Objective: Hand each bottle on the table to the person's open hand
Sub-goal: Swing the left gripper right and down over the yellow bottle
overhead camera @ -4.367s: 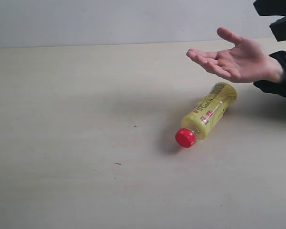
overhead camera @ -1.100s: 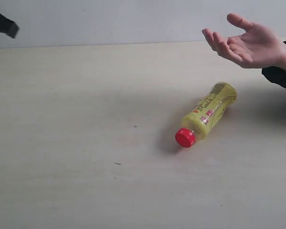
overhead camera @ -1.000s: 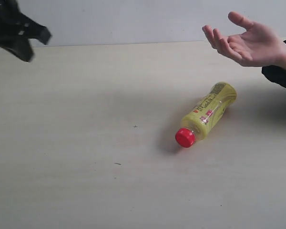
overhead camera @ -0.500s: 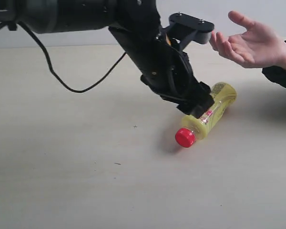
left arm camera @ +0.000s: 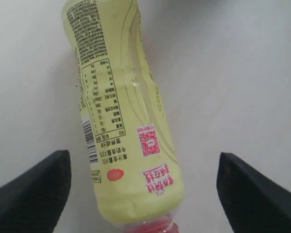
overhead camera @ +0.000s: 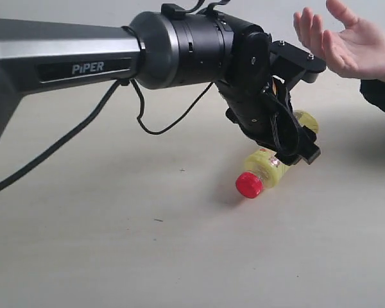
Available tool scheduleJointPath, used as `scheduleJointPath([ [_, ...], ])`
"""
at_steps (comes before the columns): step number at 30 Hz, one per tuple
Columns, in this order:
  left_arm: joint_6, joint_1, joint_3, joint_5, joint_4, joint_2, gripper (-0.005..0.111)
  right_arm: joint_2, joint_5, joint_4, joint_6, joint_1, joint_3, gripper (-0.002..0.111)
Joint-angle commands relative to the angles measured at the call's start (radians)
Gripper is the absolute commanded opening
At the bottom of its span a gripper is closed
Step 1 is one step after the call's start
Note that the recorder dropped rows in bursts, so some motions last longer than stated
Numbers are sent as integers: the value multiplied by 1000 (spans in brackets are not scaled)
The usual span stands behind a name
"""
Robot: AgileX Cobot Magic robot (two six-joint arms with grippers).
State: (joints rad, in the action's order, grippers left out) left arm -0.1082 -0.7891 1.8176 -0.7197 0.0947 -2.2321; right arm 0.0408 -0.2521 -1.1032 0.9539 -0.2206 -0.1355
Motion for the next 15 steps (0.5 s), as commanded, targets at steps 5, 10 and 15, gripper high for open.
scheduleJointPath([
  [5, 47, -11, 35, 55, -77, -39, 83, -5, 7, -4, 1, 6, 2, 0],
  [10, 63, -12, 35, 60, -95, -77, 83, -5, 7, -4, 1, 6, 2, 0],
  [15, 63, -12, 35, 67, -89, -107, 83, -5, 7, -4, 1, 6, 2, 0],
])
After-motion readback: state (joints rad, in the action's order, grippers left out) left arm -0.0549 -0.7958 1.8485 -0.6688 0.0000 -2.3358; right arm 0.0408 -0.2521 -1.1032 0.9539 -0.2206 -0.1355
